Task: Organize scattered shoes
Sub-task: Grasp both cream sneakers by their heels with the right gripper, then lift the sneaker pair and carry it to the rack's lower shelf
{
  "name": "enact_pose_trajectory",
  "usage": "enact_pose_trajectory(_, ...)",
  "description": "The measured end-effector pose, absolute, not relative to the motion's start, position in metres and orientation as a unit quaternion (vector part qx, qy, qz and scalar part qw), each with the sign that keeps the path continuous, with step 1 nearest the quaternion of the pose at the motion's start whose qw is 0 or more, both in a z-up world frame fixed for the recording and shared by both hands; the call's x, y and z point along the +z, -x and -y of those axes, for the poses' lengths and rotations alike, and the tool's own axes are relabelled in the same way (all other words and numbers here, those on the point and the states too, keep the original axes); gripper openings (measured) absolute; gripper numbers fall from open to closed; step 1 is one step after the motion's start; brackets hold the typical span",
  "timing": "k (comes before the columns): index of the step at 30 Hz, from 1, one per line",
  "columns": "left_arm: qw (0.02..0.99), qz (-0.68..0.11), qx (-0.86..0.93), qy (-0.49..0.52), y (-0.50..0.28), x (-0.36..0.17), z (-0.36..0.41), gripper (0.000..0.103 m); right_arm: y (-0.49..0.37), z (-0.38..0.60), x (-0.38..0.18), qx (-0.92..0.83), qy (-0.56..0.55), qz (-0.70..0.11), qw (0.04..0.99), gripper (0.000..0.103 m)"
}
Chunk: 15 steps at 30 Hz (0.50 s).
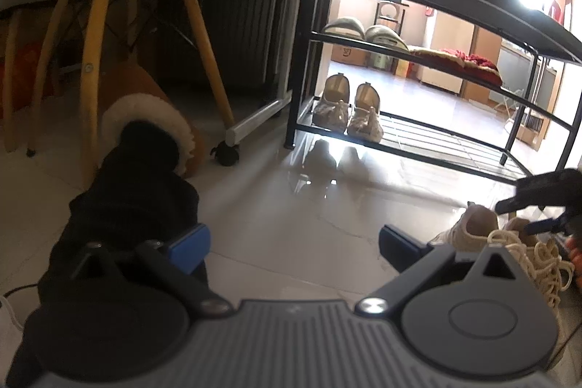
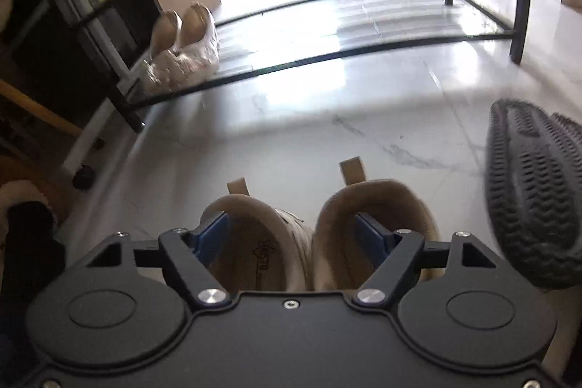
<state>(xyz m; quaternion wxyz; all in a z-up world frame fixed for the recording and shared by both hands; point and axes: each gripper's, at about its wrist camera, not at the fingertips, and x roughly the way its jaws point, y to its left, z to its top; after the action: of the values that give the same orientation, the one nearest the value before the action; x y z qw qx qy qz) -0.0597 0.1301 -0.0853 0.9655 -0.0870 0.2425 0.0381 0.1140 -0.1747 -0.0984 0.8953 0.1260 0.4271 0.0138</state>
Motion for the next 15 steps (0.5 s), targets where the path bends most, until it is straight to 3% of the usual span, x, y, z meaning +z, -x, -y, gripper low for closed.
enact_pose_trajectory(15, 0.961, -0.251, 0.029, 0.108, 0.051, -0.091, -0.131, 0.1, -0.136, 0.155, -0.135, -0.001, -0.031, -0.487, 0.873, 0.071)
